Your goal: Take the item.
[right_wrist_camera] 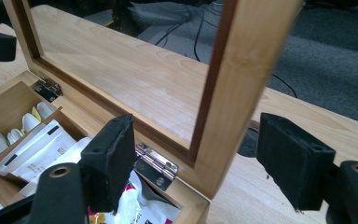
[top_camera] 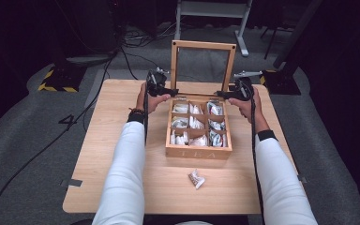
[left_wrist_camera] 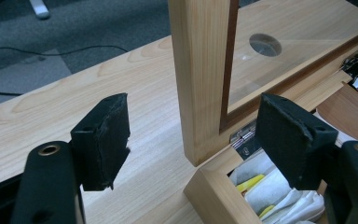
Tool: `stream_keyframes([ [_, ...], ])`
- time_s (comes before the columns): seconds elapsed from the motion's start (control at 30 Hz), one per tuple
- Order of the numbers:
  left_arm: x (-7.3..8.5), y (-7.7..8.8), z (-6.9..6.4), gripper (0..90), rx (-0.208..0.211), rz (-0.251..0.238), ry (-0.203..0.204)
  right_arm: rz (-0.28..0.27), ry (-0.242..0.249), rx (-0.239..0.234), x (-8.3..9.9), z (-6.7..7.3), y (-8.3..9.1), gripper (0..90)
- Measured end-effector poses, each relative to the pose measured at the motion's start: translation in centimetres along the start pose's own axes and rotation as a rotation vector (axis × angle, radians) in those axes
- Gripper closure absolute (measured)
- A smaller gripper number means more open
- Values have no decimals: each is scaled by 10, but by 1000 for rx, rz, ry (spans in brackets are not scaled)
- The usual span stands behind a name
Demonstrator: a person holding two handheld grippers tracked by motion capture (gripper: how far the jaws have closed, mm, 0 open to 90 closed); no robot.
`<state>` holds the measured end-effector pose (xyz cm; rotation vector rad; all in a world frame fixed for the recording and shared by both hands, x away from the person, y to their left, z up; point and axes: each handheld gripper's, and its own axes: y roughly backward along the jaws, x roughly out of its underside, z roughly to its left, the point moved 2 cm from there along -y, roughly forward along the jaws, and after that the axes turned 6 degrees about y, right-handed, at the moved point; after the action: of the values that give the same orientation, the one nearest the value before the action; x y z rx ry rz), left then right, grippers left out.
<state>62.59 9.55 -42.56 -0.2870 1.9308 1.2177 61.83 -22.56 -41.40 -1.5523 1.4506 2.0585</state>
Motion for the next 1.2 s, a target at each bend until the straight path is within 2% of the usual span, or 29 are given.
stream_keyframes([
  [0.1, -1, -7, -3, 279, 23, 10, 8, 11, 3, -4, 0, 3, -4, 290],
  [0.17, -1, -11, -8, 293, 42, 18, -3, 11, 0, -8, 1, 5, -6, 272],
  [0.3, -2, -16, -13, 299, 77, 28, -14, 10, -7, -18, 2, 3, -7, 295],
  [0.47, -3, -16, -15, 303, 77, 29, -8, 17, -2, -15, 1, 3, -8, 293],
  [0.6, -5, -12, -16, 310, 59, 39, -28, 13, -14, -17, 0, 3, -5, 305],
  [0.73, -8, -4, -19, 315, 50, 1, -8, -1, -26, -23, 1, 4, -3, 305],
  [0.87, -8, 3, -24, 324, 36, -7, -22, -15, -29, -28, 1, 6, 2, 312],
  [0.97, -8, 10, -25, 339, 49, -18, -17, -57, -25, -27, -5, 8, 11, 326],
  [1.03, -8, 14, -26, 352, 56, -23, -20, -48, -11, -32, -7, 9, 15, 334],
  [1.1, -10, 21, -27, 386, 70, -45, -19, -41, 5, -36, -7, 11, 19, 367],
  [1.2, -12, 31, -29, 429, 99, -86, -11, -78, -7, -53, -8, 11, 26, 416],
])
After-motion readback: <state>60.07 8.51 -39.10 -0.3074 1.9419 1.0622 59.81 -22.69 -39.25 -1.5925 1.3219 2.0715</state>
